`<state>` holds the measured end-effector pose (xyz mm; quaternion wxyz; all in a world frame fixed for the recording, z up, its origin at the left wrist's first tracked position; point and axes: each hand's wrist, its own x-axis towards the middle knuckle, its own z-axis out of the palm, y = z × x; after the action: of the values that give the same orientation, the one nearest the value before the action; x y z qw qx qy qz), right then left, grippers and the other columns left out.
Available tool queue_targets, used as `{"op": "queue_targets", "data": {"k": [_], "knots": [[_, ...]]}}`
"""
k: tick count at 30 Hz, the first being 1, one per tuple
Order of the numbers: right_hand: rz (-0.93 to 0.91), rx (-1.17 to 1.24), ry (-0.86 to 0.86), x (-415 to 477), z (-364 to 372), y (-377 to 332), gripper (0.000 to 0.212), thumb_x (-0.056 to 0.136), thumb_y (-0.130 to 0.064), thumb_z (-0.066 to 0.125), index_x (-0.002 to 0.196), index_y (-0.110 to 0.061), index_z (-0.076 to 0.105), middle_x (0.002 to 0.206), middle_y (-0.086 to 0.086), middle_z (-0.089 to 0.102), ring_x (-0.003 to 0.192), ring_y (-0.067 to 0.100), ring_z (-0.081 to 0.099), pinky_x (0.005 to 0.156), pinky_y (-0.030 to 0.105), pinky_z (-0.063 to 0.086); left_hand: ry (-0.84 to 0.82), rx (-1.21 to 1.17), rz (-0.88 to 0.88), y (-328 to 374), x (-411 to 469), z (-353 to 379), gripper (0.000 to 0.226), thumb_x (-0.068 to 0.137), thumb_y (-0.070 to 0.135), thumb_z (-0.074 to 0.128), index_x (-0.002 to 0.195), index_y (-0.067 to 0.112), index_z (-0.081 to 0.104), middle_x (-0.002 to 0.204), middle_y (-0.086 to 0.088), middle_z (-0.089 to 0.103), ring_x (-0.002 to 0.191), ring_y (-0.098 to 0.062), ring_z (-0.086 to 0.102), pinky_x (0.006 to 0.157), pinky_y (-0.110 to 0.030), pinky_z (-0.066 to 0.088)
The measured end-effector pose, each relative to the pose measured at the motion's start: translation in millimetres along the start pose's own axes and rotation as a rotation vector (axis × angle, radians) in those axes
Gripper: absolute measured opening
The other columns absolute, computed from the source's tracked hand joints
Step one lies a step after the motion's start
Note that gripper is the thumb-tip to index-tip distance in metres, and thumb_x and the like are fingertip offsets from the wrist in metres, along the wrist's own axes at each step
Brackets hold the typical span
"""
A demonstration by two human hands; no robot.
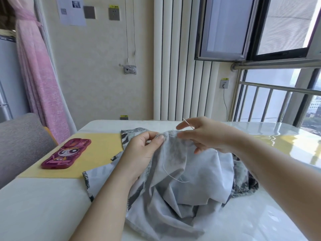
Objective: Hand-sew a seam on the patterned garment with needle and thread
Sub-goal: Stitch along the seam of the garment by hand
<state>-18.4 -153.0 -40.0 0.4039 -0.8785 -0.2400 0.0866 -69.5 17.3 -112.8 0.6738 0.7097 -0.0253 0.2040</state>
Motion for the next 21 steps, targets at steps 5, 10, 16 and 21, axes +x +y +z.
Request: {"op": "queue_targets", "data": {"k": [5, 10, 16, 21], "knots": [[0.023, 0.068, -0.037, 10, -2, 5, 0.011, 0.086, -0.022, 0.068, 0.084, -0.015, 0.06, 0.075, 0.013, 0.058, 0.061, 0.019, 0.05, 0.053, 0.024, 0.05, -0.006, 0.11, 0.064, -2, 1, -5, 0.01, 0.091, 0.021, 0.062, 0.085, 0.019, 0.07, 0.086, 0.005, 0.07, 0.083, -0.006, 0.062, 0.085, -0.023, 0.045], [-0.095, -0.222, 0.157, 7, 0, 10, 0.011, 0.088, -0.023, 0.064, 0.083, -0.016, 0.057, 0.071, -0.004, 0.07, 0.054, 0.014, 0.061, 0.058, 0.031, 0.055, 0.026, 0.21, 0.074, -5, 2, -3, 0.014, 0.09, 0.017, 0.063, 0.077, 0.019, 0.068, 0.074, 0.006, 0.064, 0.066, 0.002, 0.054, 0.065, -0.009, 0.041], [-0.119, -0.137, 0.22, 2, 5, 14, 0.012, 0.092, -0.029, 0.057, 0.092, -0.017, 0.055, 0.055, -0.009, 0.058, 0.049, 0.013, 0.053, 0.06, 0.038, 0.055, 0.052, 0.208, 0.033, -5, 2, -2, 0.012, 0.088, 0.018, 0.066, 0.077, 0.02, 0.07, 0.075, 0.005, 0.067, 0.064, 0.003, 0.055, 0.062, -0.006, 0.04], [-0.21, 0.038, 0.2, -15, 16, -1, 0.03, 0.097, -0.013, 0.033, 0.083, -0.021, 0.058, 0.058, -0.003, 0.042, 0.05, 0.011, 0.043, 0.052, 0.031, 0.046, 0.071, 0.172, 0.006, -3, 2, -4, 0.013, 0.088, 0.021, 0.066, 0.076, 0.021, 0.071, 0.073, 0.007, 0.068, 0.069, -0.001, 0.058, 0.068, -0.011, 0.043]]}}
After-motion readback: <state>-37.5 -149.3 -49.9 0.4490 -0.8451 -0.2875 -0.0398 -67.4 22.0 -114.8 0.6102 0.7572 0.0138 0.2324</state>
